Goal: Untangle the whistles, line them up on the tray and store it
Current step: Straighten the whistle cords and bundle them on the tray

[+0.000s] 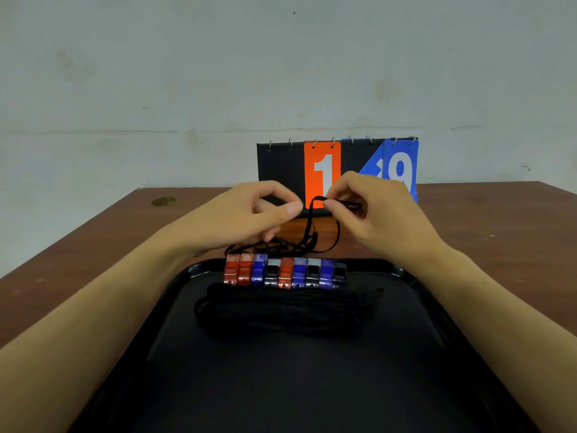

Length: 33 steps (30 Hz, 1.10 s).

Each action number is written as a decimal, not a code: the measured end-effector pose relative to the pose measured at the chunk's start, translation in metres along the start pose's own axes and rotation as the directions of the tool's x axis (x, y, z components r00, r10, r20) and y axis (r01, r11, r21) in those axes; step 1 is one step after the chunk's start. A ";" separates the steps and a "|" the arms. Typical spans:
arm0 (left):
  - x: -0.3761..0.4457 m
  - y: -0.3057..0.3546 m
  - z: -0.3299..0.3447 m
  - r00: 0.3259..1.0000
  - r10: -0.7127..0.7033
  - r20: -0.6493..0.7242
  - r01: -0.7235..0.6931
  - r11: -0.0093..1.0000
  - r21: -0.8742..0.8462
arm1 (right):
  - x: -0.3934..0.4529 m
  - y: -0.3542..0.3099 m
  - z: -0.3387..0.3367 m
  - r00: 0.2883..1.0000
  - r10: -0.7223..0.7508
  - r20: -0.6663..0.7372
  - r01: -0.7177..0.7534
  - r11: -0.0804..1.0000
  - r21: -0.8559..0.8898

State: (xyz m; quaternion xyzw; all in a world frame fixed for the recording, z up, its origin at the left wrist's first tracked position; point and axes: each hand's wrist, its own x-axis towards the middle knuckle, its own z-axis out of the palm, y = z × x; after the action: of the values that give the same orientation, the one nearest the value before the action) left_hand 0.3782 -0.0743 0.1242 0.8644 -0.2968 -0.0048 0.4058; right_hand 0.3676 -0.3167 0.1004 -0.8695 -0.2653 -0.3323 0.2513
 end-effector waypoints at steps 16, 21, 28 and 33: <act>0.000 0.002 0.008 0.997 0.070 -0.038 -0.071 0.997 -0.017 | -0.006 -0.006 0.015 0.999 -0.008 0.042 0.001 0.986 0.168; 0.001 0.003 0.006 0.973 0.038 -0.228 -0.071 0.988 -0.136 | -0.005 -0.004 0.013 0.997 0.079 0.017 -0.081 0.979 0.190; 0.003 0.006 0.008 0.992 -0.048 -0.120 -0.022 0.849 -0.528 | -0.003 -0.002 0.013 0.988 0.042 0.151 -0.079 0.966 0.246; 0.000 0.009 0.000 0.999 0.003 -0.049 -0.036 0.728 -0.684 | -0.004 -0.012 0.011 0.925 -0.013 0.381 -0.169 0.882 0.440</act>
State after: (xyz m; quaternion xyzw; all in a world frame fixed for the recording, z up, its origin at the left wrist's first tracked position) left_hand 0.3735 -0.0789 0.1307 0.6509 -0.2741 -0.0904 0.7022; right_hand 0.3623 -0.3028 0.0931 -0.8410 -0.3442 -0.0772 0.4103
